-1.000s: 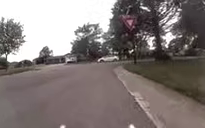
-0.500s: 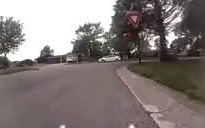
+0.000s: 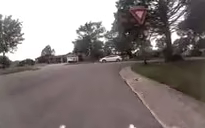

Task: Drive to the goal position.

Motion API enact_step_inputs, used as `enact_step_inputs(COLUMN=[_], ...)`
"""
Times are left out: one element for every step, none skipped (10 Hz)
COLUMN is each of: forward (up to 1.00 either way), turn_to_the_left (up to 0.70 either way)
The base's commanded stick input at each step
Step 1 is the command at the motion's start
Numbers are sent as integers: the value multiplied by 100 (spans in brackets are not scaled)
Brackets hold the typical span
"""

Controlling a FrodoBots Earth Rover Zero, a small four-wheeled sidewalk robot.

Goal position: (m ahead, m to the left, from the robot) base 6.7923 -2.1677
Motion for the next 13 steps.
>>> enact_step_inputs(forward=[100,100,100,100,100,100,100,100,100,100,100,100,100], turn_to_the_left=[0,0,0,-6,-29,-40,-40,-40,-40,-27,-6,-2,0])
